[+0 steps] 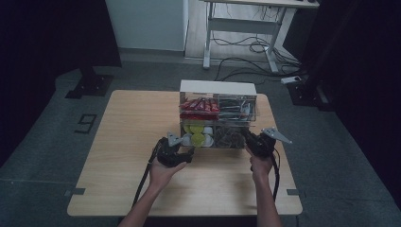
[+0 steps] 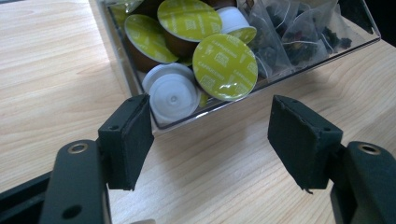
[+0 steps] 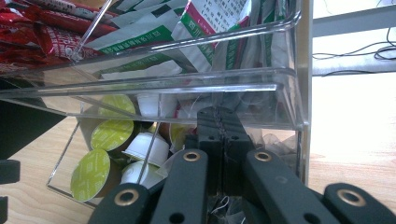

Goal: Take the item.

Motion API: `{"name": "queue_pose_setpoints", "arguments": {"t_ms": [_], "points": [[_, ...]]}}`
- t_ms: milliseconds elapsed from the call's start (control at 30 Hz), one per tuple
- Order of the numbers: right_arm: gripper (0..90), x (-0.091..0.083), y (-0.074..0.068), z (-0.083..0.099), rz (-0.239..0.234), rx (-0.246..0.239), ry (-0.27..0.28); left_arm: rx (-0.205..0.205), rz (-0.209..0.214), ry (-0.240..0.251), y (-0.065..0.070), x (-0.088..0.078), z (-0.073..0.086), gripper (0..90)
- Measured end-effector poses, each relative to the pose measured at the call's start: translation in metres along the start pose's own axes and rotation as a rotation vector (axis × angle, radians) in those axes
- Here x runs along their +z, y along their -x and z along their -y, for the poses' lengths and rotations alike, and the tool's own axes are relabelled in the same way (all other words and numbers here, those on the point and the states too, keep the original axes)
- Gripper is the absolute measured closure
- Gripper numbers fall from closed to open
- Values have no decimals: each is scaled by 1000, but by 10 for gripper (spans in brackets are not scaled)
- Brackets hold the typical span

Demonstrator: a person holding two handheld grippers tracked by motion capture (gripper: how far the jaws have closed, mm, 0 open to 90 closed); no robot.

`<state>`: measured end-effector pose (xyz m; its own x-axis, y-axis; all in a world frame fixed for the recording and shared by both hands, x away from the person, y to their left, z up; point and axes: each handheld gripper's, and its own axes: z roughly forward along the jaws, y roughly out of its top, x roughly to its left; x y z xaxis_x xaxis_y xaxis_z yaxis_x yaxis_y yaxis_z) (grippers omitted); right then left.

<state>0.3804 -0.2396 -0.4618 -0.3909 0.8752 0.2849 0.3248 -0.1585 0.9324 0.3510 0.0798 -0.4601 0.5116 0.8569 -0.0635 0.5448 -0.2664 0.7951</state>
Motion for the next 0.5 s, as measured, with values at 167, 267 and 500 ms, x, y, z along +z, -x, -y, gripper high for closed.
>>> {"name": "queue_pose_setpoints", "arguments": {"t_ms": [167, 267, 500], "points": [[887, 0, 1, 0, 0, 1, -2, 3, -5, -9, 1, 7, 0, 310], [887, 0, 1, 0, 0, 1, -2, 13, -18, -3, 1, 11, 0, 310], [890, -1, 2, 0, -1, 2, -2, 16, -32, 1, 0, 17, -3, 311]]}}
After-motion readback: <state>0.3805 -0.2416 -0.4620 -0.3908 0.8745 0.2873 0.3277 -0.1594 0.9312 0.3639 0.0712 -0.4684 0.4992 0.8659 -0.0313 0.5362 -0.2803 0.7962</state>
